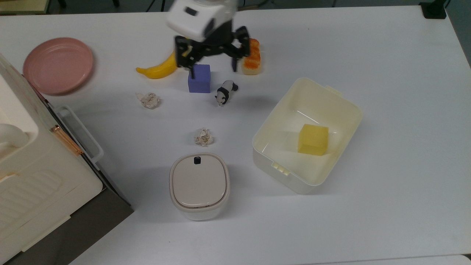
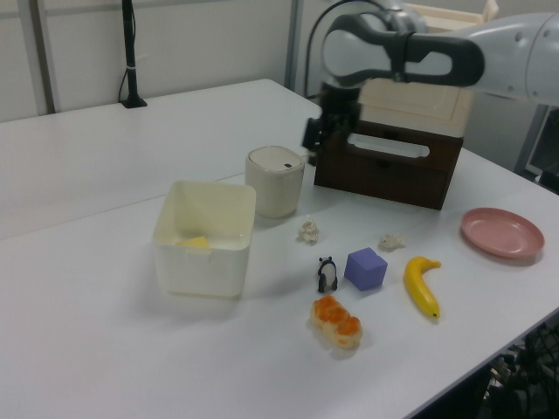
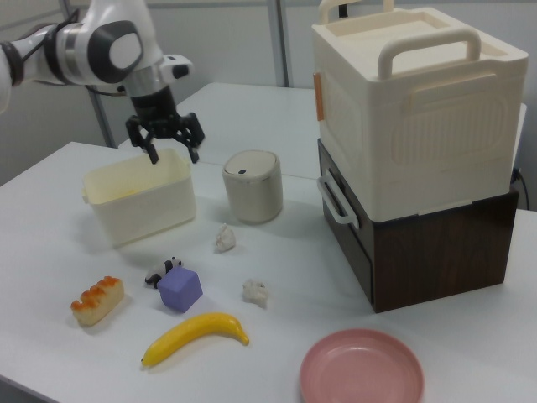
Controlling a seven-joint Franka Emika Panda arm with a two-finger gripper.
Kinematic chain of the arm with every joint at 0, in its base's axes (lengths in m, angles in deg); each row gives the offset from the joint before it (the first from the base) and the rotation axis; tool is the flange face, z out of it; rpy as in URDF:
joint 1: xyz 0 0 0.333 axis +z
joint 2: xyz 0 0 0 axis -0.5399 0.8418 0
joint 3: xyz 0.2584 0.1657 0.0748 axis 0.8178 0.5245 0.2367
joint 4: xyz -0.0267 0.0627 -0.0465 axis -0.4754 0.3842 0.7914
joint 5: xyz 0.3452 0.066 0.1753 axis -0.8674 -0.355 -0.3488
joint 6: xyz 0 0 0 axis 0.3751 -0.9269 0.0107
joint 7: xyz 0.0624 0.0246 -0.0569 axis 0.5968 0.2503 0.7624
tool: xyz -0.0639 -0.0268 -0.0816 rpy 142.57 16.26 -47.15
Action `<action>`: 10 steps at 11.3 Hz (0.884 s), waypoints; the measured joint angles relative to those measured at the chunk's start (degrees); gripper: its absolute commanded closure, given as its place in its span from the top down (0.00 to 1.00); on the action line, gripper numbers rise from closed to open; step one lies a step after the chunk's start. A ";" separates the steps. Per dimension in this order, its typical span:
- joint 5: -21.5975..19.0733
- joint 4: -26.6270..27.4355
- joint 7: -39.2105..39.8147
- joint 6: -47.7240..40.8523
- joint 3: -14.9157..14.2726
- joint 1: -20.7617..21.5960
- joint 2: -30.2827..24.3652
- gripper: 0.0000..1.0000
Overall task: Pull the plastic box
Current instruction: 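Move the gripper over the cream plastic box rim and lower it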
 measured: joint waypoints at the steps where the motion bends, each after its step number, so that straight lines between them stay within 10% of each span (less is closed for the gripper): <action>1: 0.01 0.03 1.72 2.59 0.03 2.02 0.99 1.00; 10: 0.05 -5.26 11.36 8.35 0.16 11.33 10.90 1.00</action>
